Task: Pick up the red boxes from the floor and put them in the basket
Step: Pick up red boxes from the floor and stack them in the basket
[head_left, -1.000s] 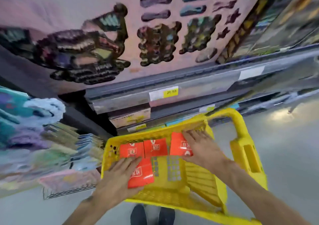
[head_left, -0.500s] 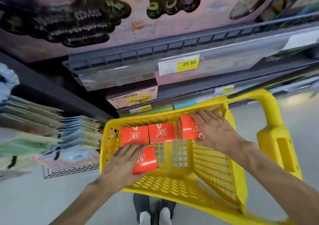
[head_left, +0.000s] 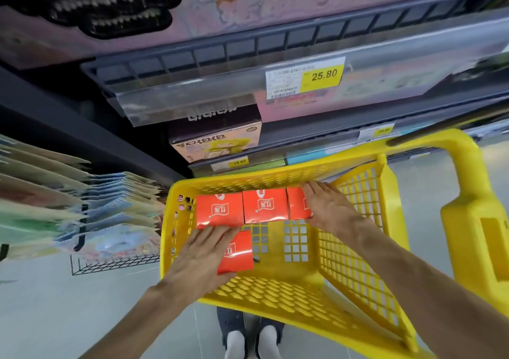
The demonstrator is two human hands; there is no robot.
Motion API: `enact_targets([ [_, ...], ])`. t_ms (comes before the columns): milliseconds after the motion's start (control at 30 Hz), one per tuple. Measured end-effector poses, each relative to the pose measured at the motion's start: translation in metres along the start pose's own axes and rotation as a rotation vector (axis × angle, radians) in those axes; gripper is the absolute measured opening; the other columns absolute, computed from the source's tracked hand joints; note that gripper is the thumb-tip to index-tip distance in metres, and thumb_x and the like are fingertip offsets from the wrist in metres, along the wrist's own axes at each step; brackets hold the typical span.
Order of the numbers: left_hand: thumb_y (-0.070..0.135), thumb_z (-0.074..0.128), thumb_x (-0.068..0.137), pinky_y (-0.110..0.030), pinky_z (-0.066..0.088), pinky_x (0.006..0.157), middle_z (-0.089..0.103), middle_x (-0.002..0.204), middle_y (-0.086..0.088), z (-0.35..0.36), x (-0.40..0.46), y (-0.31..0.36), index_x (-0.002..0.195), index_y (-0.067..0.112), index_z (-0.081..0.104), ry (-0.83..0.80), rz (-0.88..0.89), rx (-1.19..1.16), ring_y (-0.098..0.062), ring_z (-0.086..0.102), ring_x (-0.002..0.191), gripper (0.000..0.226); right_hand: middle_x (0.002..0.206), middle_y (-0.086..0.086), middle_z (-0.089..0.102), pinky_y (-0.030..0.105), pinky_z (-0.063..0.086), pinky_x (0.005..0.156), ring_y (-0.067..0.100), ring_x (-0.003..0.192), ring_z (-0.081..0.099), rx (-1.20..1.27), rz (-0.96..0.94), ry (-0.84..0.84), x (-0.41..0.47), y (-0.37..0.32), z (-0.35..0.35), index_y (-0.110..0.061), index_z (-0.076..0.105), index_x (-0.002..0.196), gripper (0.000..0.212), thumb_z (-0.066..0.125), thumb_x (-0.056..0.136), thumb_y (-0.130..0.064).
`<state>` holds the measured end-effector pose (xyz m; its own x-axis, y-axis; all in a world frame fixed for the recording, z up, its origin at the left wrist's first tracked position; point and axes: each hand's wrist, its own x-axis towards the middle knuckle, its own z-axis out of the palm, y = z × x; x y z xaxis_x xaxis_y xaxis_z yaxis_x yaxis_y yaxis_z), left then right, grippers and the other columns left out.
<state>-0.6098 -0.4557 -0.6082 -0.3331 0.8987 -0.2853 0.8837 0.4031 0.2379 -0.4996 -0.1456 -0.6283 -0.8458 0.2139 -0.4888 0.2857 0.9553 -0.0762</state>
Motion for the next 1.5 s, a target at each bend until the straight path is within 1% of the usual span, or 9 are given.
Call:
enact_targets([
  [433,0.062,0.071,0.070,-0.045,0.043,0.103,0.051,0.135,-0.004,0.005,0.010,0.006,0.145,0.015,0.039,-0.034,0.009,0.098,-0.025,0.048,0.124,0.094,0.141,0.006,0.045,0.037,0.031,0.115,0.023,0.133,0.041,0.053,-0.015,0.033,0.002,0.006,0.015,-0.012,0.030,0.145,0.091,0.080,0.075,-0.040],
  [667,0.054,0.081,0.066,-0.048,0.046,0.100,0.048,0.129,-0.011,0.014,0.016,0.004,0.140,0.010,0.045,-0.079,-0.048,0.164,-0.030,0.045,0.121,0.093,0.151,0.009,0.032,0.040,0.024,0.119,0.025,0.142,0.029,0.050,-0.012,0.049,0.002,0.008,0.025,-0.010,0.017,0.151,0.100,0.079,0.077,-0.037],
  [900,0.051,0.082,0.067,-0.048,0.042,0.100,0.042,0.133,-0.012,0.021,0.017,0.014,0.144,0.018,0.037,-0.121,-0.145,0.169,-0.031,0.041,0.124,0.095,0.162,0.010,0.010,0.038,0.013,0.120,0.025,0.150,0.007,0.075,0.000,0.032,-0.003,0.009,0.028,-0.010,0.001,0.155,0.106,0.075,0.083,-0.035],
  [1033,0.053,0.083,0.065,-0.047,0.045,0.098,0.045,0.129,-0.011,0.014,0.012,0.017,0.143,0.019,0.040,-0.097,-0.140,0.146,-0.031,0.045,0.121,0.095,0.163,0.008,0.008,0.038,0.016,0.122,0.023,0.151,0.005,0.137,-0.003,0.028,-0.017,0.009,0.015,-0.014,0.004,0.156,0.098,0.070,0.087,-0.038],
  [1233,0.049,0.068,0.084,-0.040,0.038,0.103,0.048,0.128,0.004,-0.053,0.009,0.034,0.139,0.026,0.046,0.077,-0.048,-0.032,-0.020,0.046,0.120,0.064,0.151,0.008,0.042,0.037,0.017,0.120,0.024,0.146,0.027,0.123,-0.052,0.201,-0.085,0.008,-0.051,-0.015,0.032,0.150,0.078,0.066,0.087,-0.047],
  [1333,0.052,0.061,0.088,-0.036,0.029,0.110,0.044,0.139,0.008,-0.116,0.018,0.063,0.142,0.028,0.041,0.164,0.066,-0.070,-0.017,0.039,0.132,0.063,0.147,0.005,0.046,0.039,0.023,0.119,0.026,0.143,0.032,0.147,-0.009,0.266,-0.146,0.009,-0.104,-0.017,0.037,0.147,0.074,0.059,0.087,-0.054],
  [1400,0.063,0.045,0.089,-0.035,0.020,0.116,0.040,0.148,0.006,-0.167,0.024,0.093,0.145,0.028,0.037,0.209,0.159,-0.049,-0.018,0.032,0.140,0.067,0.142,0.007,0.052,0.040,0.030,0.114,0.029,0.137,0.042,0.178,0.053,0.346,-0.197,0.014,-0.142,-0.017,0.043,0.145,0.074,0.050,0.086,-0.062],
  [1467,0.069,0.038,0.086,-0.035,0.014,0.116,0.040,0.151,0.002,-0.219,0.027,0.131,0.146,0.025,0.039,0.251,0.257,-0.036,-0.021,0.031,0.142,0.074,0.140,0.007,0.054,0.036,0.031,0.112,0.028,0.135,0.045,0.215,0.139,0.397,-0.255,0.020,-0.178,-0.017,0.045,0.144,0.074,0.058,0.084,-0.058],
  [1500,0.067,0.044,0.086,-0.035,0.015,0.115,0.040,0.152,0.000,-0.243,0.028,0.150,0.146,0.024,0.039,0.267,0.304,-0.025,-0.022,0.032,0.142,0.074,0.140,0.006,0.053,0.034,0.030,0.112,0.026,0.135,0.043,0.228,0.189,0.427,-0.284,0.023,-0.194,-0.018,0.045,0.144,0.074,0.065,0.083,-0.055],
])
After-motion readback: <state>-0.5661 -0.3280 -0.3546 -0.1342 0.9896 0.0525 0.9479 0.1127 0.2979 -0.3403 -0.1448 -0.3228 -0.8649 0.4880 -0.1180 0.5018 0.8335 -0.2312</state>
